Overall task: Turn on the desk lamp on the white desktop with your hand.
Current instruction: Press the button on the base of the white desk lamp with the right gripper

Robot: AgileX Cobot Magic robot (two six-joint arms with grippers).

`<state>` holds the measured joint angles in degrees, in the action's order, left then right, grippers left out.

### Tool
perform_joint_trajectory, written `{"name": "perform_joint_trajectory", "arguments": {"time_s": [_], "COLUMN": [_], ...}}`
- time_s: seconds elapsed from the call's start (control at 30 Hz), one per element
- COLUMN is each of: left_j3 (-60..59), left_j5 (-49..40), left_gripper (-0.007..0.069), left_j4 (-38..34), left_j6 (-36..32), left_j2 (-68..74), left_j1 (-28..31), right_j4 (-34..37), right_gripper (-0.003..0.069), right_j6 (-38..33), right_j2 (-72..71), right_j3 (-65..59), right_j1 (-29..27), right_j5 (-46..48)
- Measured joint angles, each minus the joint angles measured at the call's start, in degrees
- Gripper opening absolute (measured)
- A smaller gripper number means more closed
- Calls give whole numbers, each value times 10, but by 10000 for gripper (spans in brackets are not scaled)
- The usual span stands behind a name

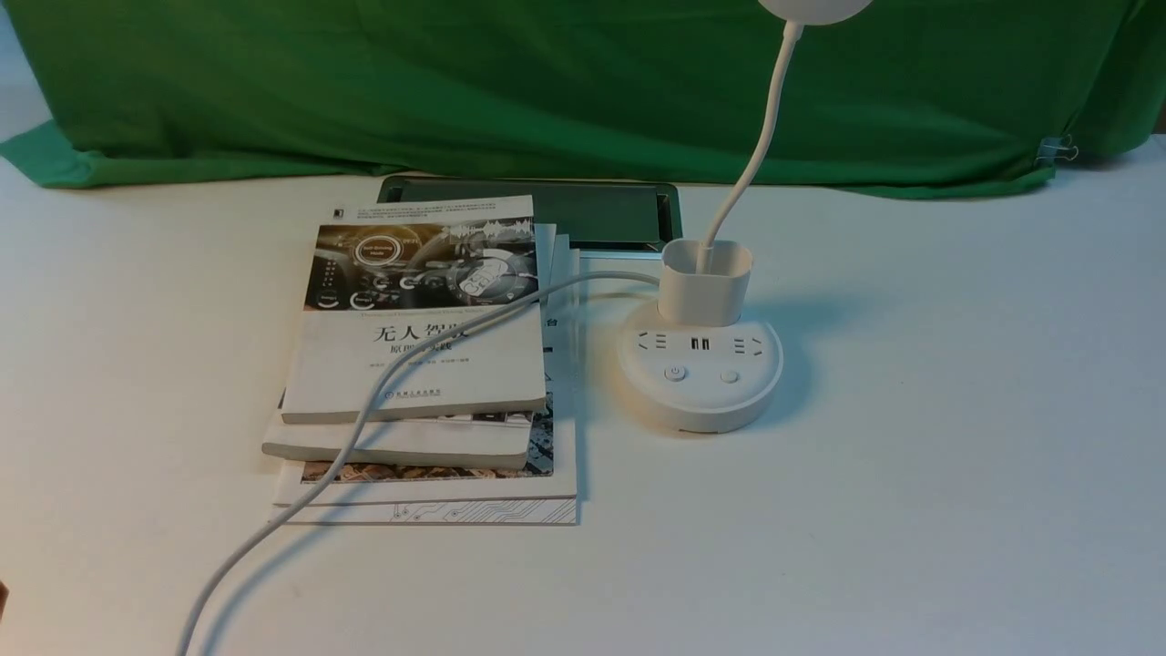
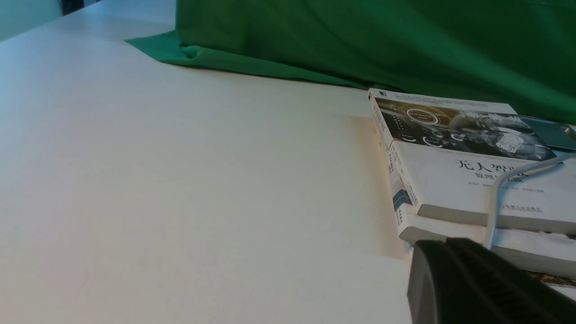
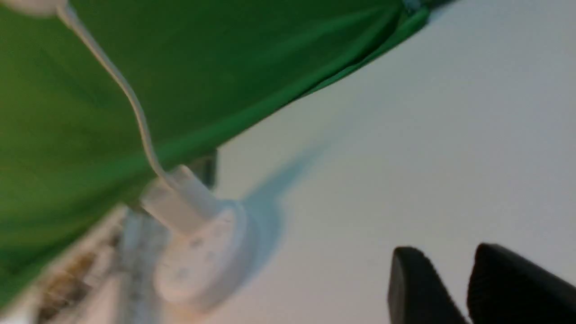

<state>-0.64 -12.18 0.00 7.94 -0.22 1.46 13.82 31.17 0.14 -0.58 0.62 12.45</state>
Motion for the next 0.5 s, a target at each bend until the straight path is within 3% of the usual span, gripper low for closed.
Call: {"name": "perform_joint_trajectory", "arguments": {"time_s": [0.07, 0.2, 0.37, 0.5], "left_j3": [0, 0, 0, 0], "left_j5": [0, 0, 0, 0], "left_gripper": [21, 21, 21, 21], "left_j4": [-3, 0, -3, 0], "left_j6": [0, 0, 0, 0], "left_j2": [0, 0, 0, 0], "left_j1": [0, 0, 0, 0], "right_j4": [24, 35, 37, 39], "right_gripper": [242, 242, 242, 233], "right_j6": [78, 120, 62, -34], "right_j2": [0, 0, 0, 0], "right_j3": [0, 0, 0, 0], "right_j1": [0, 0, 0, 1], "right_j5": [-11, -47, -48, -43]}}
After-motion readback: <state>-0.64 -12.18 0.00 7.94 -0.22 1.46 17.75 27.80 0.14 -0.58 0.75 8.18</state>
